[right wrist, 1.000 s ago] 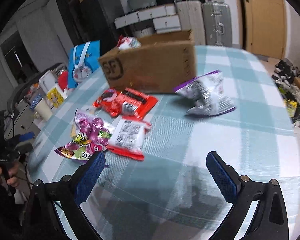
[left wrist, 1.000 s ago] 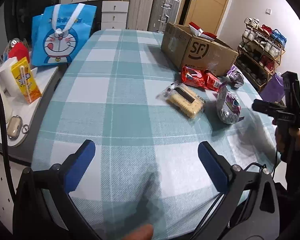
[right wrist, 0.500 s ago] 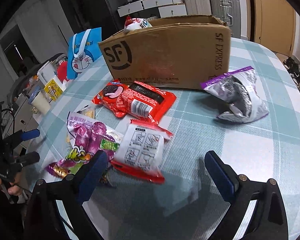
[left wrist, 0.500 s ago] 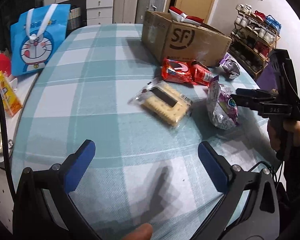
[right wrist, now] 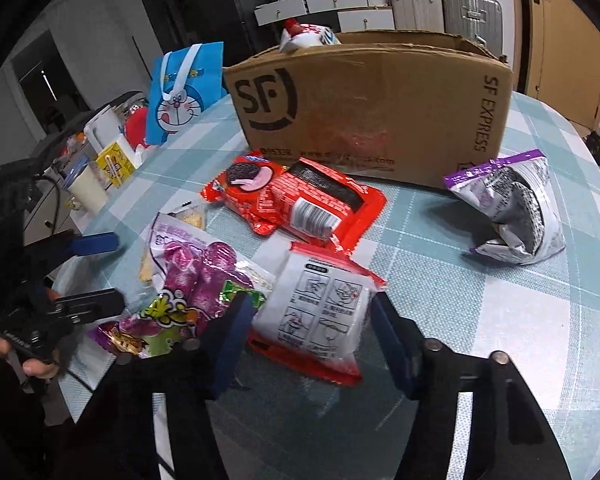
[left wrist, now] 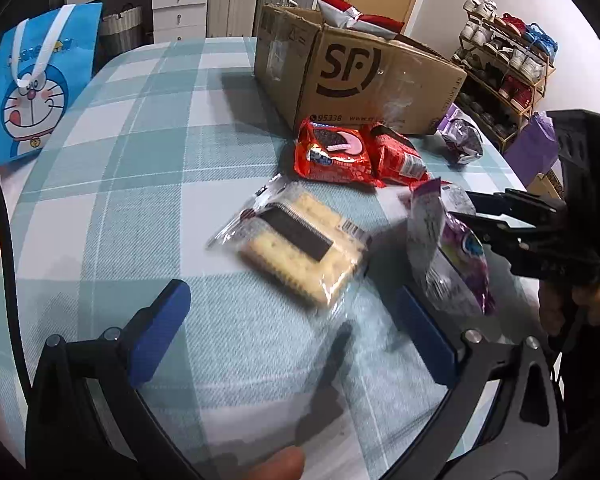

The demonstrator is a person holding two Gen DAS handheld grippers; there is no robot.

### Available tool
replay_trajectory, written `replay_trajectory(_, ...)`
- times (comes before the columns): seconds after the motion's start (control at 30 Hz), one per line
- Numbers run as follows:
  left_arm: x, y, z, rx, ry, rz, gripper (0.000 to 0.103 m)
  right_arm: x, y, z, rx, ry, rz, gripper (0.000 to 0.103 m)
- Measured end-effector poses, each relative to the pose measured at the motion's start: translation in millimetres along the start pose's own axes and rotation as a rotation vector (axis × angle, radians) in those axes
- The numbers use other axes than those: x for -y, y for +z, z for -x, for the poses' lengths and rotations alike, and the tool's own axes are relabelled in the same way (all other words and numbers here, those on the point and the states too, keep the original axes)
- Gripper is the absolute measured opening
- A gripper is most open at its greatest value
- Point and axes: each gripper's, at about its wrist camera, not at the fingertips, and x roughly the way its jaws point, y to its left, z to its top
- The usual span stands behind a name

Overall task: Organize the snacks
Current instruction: 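Grasp the cracker pack with the left tool while the right tool grasps the red-white snack pack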

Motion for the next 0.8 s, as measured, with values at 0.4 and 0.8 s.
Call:
replay_trajectory(0.4,5.4,16.5,-29.0,-0.03,0.011,-0.04,0.102,6.4,-11.0,17.0,0.069,0.064,-0.016,0.044)
replay_trajectory(0.8,19.3,23.9,-38.3,-0.032,0.07,-0.12,0.081,11.6,-14.0,35.1,0.112,0.064,-0.032,0.044)
